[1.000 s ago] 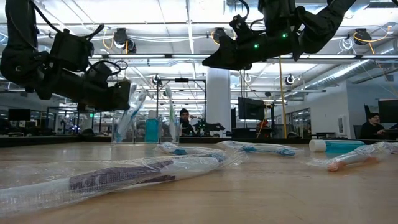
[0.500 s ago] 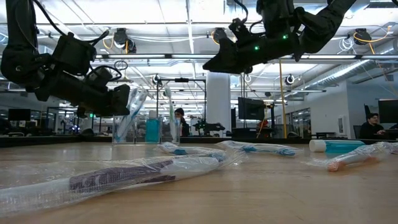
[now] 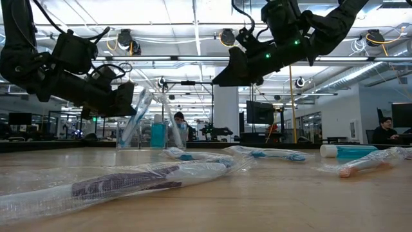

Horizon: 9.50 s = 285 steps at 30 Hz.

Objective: Pick & Place toothbrushing station
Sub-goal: Put the blue toothbrush into the transparent organizer

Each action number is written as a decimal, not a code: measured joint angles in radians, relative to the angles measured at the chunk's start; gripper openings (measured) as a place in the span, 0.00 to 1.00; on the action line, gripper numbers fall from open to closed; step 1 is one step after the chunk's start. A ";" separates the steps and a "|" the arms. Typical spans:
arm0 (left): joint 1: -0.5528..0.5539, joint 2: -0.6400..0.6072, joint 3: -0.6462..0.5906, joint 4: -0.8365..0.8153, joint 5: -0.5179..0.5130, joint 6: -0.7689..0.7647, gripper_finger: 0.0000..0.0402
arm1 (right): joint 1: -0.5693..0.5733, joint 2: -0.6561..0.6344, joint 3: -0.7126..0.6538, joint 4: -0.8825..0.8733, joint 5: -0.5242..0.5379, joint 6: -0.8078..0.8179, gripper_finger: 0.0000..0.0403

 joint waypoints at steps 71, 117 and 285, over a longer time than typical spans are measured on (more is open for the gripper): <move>-0.160 -0.336 0.001 -0.179 0.383 -0.222 0.54 | 0.061 0.265 -0.210 0.136 -0.229 0.501 0.21; -0.131 -0.701 0.382 -0.777 0.013 0.350 0.54 | -0.077 0.383 0.372 0.627 -0.105 -0.235 0.00; 0.060 0.042 0.969 -1.353 0.165 0.301 0.38 | -0.028 -0.360 -0.291 0.066 -0.393 -0.054 0.39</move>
